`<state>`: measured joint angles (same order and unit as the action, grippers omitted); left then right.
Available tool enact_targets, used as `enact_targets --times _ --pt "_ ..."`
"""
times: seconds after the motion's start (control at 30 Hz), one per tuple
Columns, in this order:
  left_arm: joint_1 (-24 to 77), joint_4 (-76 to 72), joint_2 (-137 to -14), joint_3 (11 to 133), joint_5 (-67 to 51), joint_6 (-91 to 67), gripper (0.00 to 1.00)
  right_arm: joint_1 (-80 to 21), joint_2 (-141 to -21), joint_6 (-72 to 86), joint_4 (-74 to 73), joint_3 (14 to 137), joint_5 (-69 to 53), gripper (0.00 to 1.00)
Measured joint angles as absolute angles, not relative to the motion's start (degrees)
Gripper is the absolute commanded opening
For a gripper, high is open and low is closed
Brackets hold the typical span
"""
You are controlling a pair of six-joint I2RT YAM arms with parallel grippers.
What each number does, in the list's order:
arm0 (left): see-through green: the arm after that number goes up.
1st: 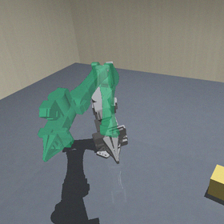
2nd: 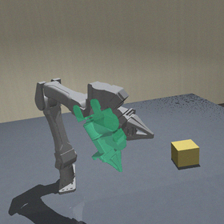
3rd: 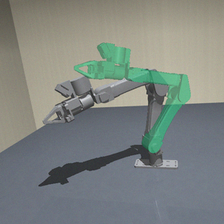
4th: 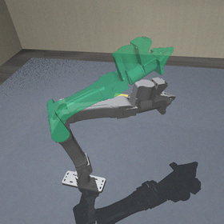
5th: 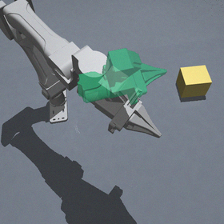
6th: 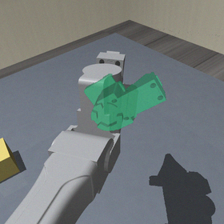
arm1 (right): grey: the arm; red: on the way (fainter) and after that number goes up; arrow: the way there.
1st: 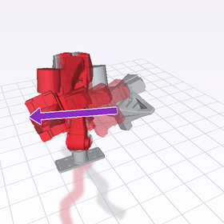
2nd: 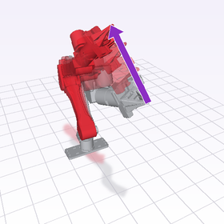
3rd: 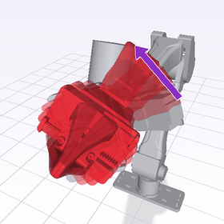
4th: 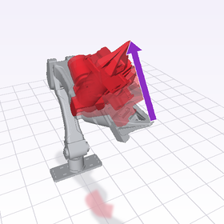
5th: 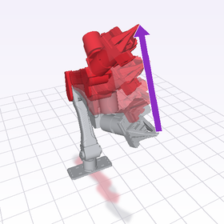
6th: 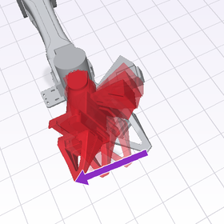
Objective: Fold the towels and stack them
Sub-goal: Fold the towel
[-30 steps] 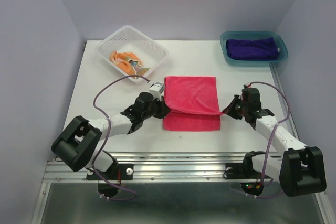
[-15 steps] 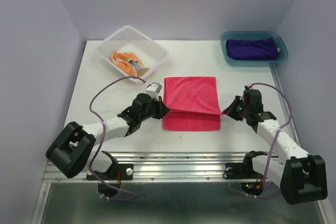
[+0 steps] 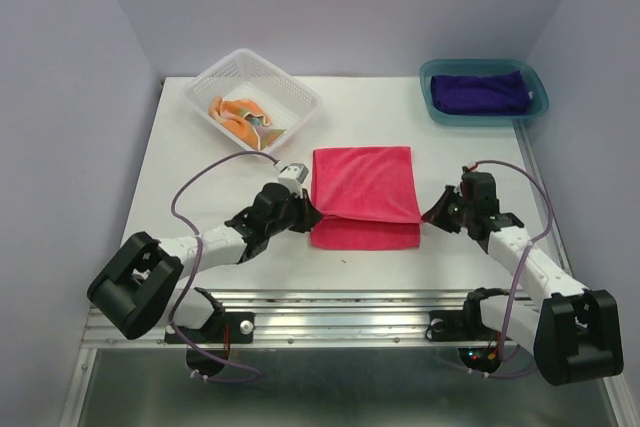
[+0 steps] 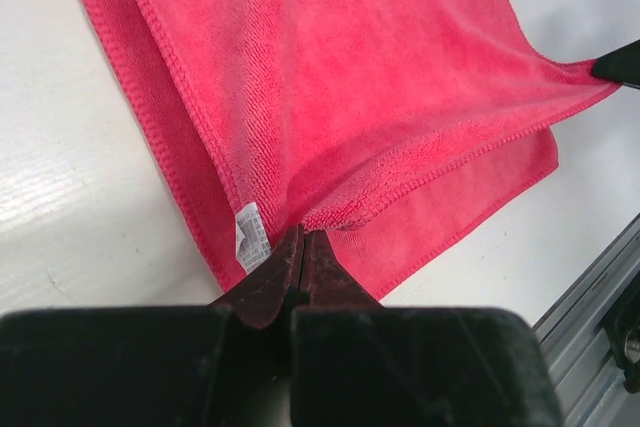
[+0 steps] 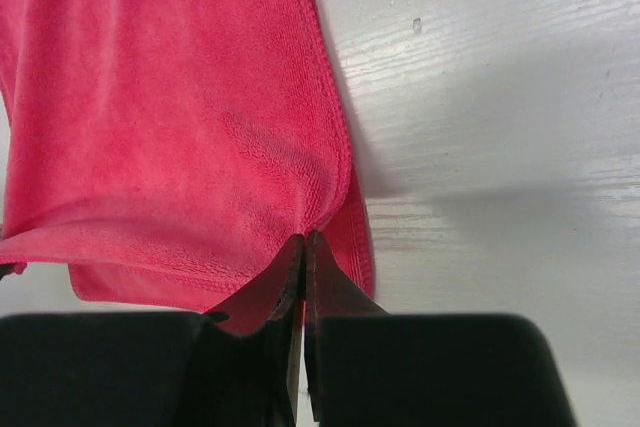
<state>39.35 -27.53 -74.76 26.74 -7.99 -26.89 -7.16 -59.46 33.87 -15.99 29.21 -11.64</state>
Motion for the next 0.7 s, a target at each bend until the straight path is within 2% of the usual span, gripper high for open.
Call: enact_targets --times 0.1,0.3,0.37,0.4,0.43,0.47,0.57,0.63,0.7 --pt "40.2 -27.6 -76.2 26.3 -7.7 -27.2 0.01 -7.2 -60.3 33.9 -15.1 27.8 -12.8 0.01" --pt "41.5 -27.5 -78.8 25.8 -7.0 -28.3 0.11 -7.2 -63.9 33.9 -13.6 24.0 -14.3 0.01" --pt "41.7 -27.6 -78.9 25.6 -7.0 -28.6 0.21 -7.2 -64.5 33.9 -13.3 23.3 -14.7 0.03" --pt "41.8 -27.6 -78.9 25.5 -6.9 -28.9 0.33 -7.2 -64.6 34.0 -13.1 23.0 -15.0 0.06" --pt "42.0 -27.6 -78.9 25.2 -6.8 -29.0 0.38 -7.2 -64.6 33.9 -13.0 23.0 -15.2 0.09" --pt "42.1 -27.5 -78.9 25.0 -6.8 -29.3 0.52 -7.2 -64.6 33.9 -12.8 23.0 -15.4 0.12" --pt "42.5 -26.7 -78.6 24.6 -6.4 -30.2 0.64 -7.2 -64.6 34.0 -12.7 23.0 -15.7 0.26" --pt "42.7 -25.8 -77.7 24.6 -5.9 -30.4 0.66 -7.2 -64.6 34.2 -12.6 22.8 -16.1 0.35" --pt "43.0 -24.3 -75.8 24.5 -5.3 -30.8 0.73 -7.2 -64.4 34.2 -12.5 22.8 -17.0 0.43"
